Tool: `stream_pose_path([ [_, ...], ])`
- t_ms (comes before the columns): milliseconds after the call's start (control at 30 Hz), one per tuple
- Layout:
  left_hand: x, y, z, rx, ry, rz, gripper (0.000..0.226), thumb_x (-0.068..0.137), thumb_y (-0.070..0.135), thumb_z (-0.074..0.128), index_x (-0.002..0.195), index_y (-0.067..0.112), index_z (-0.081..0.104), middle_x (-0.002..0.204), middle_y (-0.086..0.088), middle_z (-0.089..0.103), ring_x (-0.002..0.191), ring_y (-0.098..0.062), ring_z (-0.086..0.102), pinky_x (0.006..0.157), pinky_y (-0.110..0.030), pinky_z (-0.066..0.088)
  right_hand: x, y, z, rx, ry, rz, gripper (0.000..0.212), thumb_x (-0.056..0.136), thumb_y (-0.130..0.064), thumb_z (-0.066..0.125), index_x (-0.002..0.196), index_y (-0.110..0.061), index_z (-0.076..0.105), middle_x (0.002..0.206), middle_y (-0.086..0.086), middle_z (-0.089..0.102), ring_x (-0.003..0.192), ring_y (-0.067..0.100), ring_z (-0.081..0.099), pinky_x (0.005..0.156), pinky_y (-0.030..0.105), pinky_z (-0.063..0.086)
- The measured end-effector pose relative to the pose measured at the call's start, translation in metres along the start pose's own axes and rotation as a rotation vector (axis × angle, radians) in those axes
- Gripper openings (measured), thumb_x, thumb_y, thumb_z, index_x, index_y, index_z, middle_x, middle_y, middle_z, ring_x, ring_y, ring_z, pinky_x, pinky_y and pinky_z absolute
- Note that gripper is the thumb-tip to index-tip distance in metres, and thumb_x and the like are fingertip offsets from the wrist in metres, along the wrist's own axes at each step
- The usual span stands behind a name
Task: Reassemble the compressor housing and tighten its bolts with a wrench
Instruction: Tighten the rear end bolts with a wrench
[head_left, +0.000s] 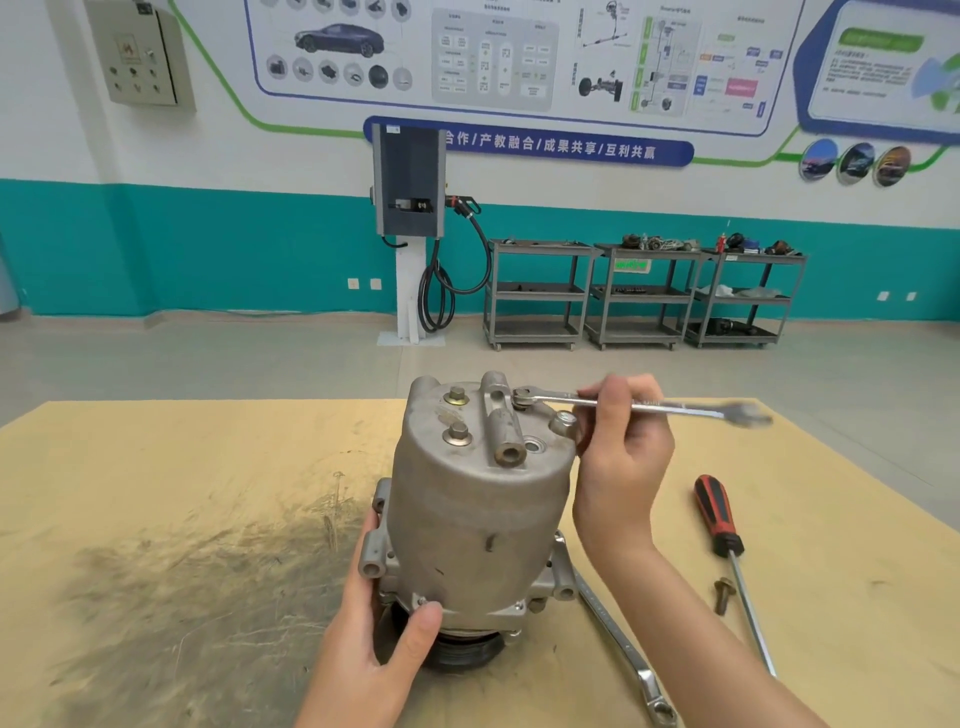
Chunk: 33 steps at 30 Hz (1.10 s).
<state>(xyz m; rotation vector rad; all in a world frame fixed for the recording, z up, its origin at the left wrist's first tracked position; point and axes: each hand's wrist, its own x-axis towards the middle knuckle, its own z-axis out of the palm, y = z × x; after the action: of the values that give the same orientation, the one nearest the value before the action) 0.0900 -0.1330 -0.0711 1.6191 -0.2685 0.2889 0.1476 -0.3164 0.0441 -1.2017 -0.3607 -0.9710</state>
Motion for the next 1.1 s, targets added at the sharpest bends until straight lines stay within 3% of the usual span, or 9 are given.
stream_pose_path([
  [100, 0.000, 0.001, 0.000, 0.008, 0.013, -0.015, 0.116, 0.048, 0.093, 0.061, 0.145, 0.052, 0.013, 0.129, 0.055, 0.038, 0.124, 0.024, 0.039, 0.103, -0.018, 0.031, 0.001, -0.005, -0.005, -0.189, -0.163, -0.328, 0.019, 0.096, -0.022, 0.047, 0.077, -0.019, 0.048, 0.069, -0.014, 0.047, 0.065, -0.003, 0.050, 0.063, 0.010, 0.040],
  [200, -0.001, 0.001, 0.000, 0.001, 0.013, -0.037, 0.117, 0.048, 0.092, 0.063, 0.146, 0.054, 0.013, 0.134, 0.046, 0.043, 0.131, 0.013, 0.041, 0.111, -0.027, 0.032, 0.009, -0.013, -0.007, -0.274, -0.175, -0.420, 0.024, 0.100, -0.030, 0.042, 0.078, -0.023, 0.050, 0.067, -0.012, 0.045, 0.062, -0.005, 0.047, 0.059, 0.009, 0.037],
  [267, -0.001, 0.001, 0.000, -0.006, 0.012, -0.052, 0.118, 0.047, 0.092, 0.064, 0.146, 0.054, 0.013, 0.138, 0.041, 0.044, 0.134, 0.005, 0.042, 0.115, -0.034, 0.032, 0.015, -0.020, -0.004, -0.197, -0.091, -0.296, 0.026, 0.101, -0.034, 0.038, 0.078, -0.029, 0.049, 0.063, -0.014, 0.048, 0.057, 0.000, 0.044, 0.054, 0.015, 0.035],
  [367, 0.000, 0.000, 0.000, -0.005, 0.009, -0.038, 0.119, 0.047, 0.093, 0.063, 0.147, 0.052, 0.013, 0.134, 0.046, 0.044, 0.134, 0.004, 0.042, 0.113, -0.032, 0.032, 0.025, -0.024, 0.000, -0.045, -0.029, 0.010, 0.037, 0.103, -0.035, 0.032, 0.072, -0.027, 0.050, 0.054, -0.013, 0.040, 0.050, 0.007, 0.034, 0.047, 0.018, 0.029],
  [500, 0.000, 0.000, 0.001, -0.030, 0.000, -0.041, 0.119, 0.047, 0.091, 0.065, 0.147, 0.051, 0.013, 0.133, 0.046, 0.044, 0.133, 0.006, 0.044, 0.112, -0.031, 0.032, 0.041, -0.017, -0.001, 0.146, -0.094, 0.534, 0.041, 0.105, -0.036, 0.031, 0.076, -0.014, 0.048, 0.047, -0.004, 0.037, 0.039, 0.008, 0.026, 0.036, 0.018, 0.020],
  [633, 0.000, 0.001, 0.001, -0.030, 0.003, -0.034, 0.117, 0.048, 0.090, 0.064, 0.146, 0.052, 0.013, 0.131, 0.047, 0.045, 0.129, 0.011, 0.044, 0.111, -0.027, 0.032, 0.048, -0.006, -0.003, 0.298, -0.157, 0.798, 0.037, 0.104, -0.037, 0.034, 0.079, -0.013, 0.049, 0.046, -0.003, 0.039, 0.035, 0.006, 0.027, 0.034, 0.016, 0.017],
  [767, -0.001, -0.001, 0.002, -0.024, 0.007, -0.030, 0.108, 0.057, 0.080, 0.067, 0.147, 0.052, 0.014, 0.135, 0.041, 0.047, 0.132, 0.005, 0.046, 0.114, -0.033, 0.032, 0.055, -0.002, -0.003, 0.304, -0.273, 0.885, 0.037, 0.103, -0.037, 0.034, 0.078, -0.014, 0.048, 0.047, -0.003, 0.040, 0.035, 0.005, 0.025, 0.037, 0.017, 0.015],
  [833, 0.000, -0.001, 0.002, -0.032, 0.002, -0.028, 0.112, 0.055, 0.084, 0.068, 0.147, 0.050, 0.015, 0.138, 0.038, 0.046, 0.134, 0.002, 0.045, 0.115, -0.036, 0.032, 0.058, -0.003, -0.005, 0.296, -0.303, 0.879, 0.035, 0.103, -0.036, 0.035, 0.079, -0.014, 0.049, 0.048, -0.002, 0.041, 0.036, 0.006, 0.027, 0.037, 0.016, 0.016],
  [1100, 0.000, -0.003, 0.001, -0.039, 0.000, -0.008, 0.113, 0.054, 0.087, 0.066, 0.147, 0.049, 0.015, 0.138, 0.042, 0.043, 0.134, 0.006, 0.042, 0.112, -0.030, 0.031, 0.047, -0.012, -0.013, 0.285, -0.279, 0.690, 0.034, 0.102, -0.033, 0.040, 0.083, -0.009, 0.054, 0.051, 0.001, 0.050, 0.038, 0.006, 0.037, 0.032, 0.014, 0.026],
])
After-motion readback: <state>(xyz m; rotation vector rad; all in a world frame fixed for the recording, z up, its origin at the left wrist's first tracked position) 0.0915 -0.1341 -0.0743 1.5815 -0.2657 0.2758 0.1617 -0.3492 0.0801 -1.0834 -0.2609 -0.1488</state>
